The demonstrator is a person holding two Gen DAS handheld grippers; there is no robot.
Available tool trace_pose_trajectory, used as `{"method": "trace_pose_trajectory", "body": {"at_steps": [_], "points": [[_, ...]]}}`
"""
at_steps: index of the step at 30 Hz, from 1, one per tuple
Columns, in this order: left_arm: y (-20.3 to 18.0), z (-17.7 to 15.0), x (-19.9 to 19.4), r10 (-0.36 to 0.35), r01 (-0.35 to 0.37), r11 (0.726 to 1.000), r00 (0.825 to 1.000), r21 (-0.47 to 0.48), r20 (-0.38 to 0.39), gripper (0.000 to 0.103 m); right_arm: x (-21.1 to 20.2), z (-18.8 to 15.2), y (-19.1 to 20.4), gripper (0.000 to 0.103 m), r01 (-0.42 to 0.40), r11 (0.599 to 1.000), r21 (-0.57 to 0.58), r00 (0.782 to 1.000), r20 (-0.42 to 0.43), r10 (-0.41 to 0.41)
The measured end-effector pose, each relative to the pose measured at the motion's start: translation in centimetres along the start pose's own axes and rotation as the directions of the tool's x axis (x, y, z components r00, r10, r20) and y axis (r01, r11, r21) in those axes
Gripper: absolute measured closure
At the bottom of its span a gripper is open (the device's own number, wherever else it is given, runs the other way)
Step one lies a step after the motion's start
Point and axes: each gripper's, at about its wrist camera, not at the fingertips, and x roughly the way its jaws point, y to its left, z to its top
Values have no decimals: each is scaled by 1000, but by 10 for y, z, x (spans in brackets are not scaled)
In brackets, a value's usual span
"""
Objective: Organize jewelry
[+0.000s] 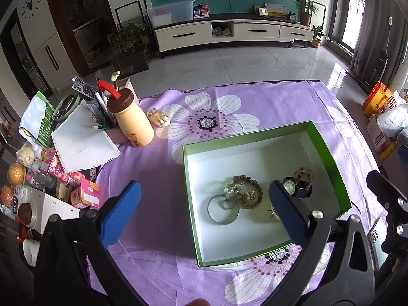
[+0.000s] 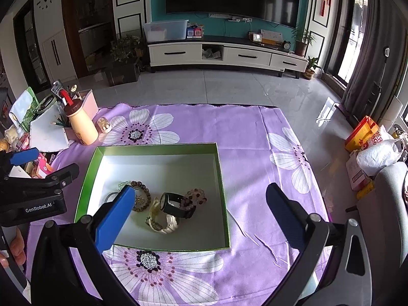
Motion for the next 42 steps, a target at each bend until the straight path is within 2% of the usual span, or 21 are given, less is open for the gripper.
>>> {"method": "trace_pose_trajectory", "body": {"at_steps": [42], "points": [[-9, -3, 1, 34, -34, 999, 999, 43, 17, 2, 8, -1, 3, 1, -1, 1000, -7, 1000, -12, 1]]}}
